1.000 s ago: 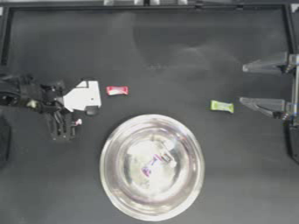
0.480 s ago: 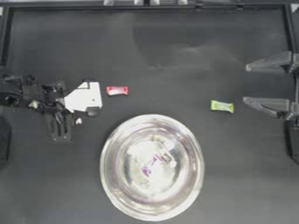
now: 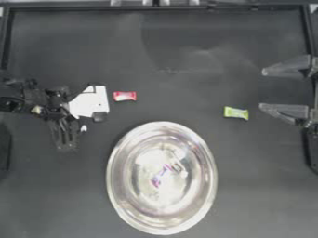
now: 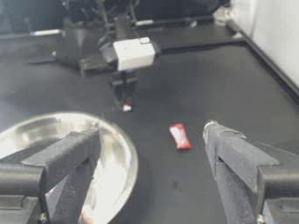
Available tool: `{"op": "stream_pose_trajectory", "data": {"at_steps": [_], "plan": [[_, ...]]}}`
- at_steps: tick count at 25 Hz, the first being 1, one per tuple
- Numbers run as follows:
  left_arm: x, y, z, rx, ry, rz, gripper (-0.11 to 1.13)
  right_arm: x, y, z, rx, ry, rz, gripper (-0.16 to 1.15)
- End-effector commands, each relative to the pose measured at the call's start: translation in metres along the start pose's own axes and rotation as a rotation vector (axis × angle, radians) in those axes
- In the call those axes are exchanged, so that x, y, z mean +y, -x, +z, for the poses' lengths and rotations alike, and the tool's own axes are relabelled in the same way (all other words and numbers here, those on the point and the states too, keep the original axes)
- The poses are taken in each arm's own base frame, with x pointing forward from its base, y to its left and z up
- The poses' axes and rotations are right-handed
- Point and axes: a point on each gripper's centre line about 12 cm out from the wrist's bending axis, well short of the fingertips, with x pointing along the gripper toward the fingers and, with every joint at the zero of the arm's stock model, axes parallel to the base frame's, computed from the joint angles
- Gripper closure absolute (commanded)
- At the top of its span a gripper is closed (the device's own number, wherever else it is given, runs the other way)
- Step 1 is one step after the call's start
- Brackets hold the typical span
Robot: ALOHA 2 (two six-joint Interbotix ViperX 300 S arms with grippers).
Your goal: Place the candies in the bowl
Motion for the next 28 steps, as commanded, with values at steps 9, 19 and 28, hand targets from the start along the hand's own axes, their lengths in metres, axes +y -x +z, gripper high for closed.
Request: {"op": "stream_pose_trajectory", "data": {"at_steps": [9,19,28], "plan": [[-0.002,0.116,0.054,-0.370,-0.045,0.027,0.72,0.000,0.000,0.005,-0.015,-0.014,0.000,0.00],[-0.015,0.168,0.100,-0.615,-0.066,0.005,0.72,0.001,0.000,0.005,-0.016,-0.021,0.003,0.00],[-0.057,0.144,0.130,-0.662,-0.182,-0.046,0.72,0.000,-0.001,0.006,-0.018,-0.023,0.001,0.00]]}}
